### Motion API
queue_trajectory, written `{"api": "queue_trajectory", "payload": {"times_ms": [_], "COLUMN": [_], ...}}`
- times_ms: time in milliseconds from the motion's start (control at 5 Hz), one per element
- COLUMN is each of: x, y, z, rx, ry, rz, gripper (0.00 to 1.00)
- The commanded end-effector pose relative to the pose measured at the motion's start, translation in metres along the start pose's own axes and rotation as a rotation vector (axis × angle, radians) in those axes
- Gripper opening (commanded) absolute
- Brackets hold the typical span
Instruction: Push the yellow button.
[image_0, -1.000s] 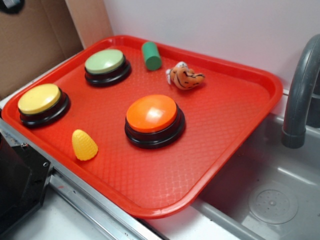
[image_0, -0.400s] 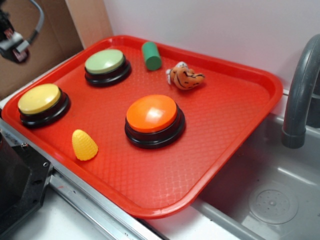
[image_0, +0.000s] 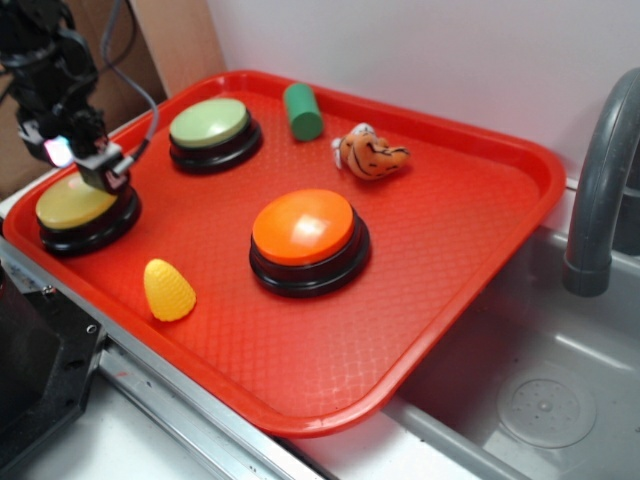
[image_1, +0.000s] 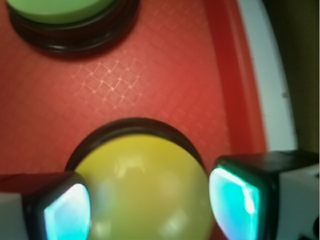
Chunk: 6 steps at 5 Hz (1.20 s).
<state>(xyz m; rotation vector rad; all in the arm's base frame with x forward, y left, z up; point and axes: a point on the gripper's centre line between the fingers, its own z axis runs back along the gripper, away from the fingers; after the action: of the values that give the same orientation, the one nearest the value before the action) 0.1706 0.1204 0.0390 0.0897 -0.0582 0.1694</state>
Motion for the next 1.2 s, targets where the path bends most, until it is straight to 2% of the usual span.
{"api": "queue_trajectory", "payload": {"times_ms": [0, 200, 400, 1000], "x": [-0.008, -0.010, -0.013, -0.010], "y": [0.003, 0.006, 0.012, 0.012], "z": [-0.003, 0.026, 0.047, 0.075], "rx": [0.002, 0.019, 0.012, 0.032], "ry": [0.051, 0.033, 0.002, 0.015], "rz": [0.028, 0.041, 0.085, 0.096], "gripper": [1.00, 1.00, 1.00, 1.00]}}
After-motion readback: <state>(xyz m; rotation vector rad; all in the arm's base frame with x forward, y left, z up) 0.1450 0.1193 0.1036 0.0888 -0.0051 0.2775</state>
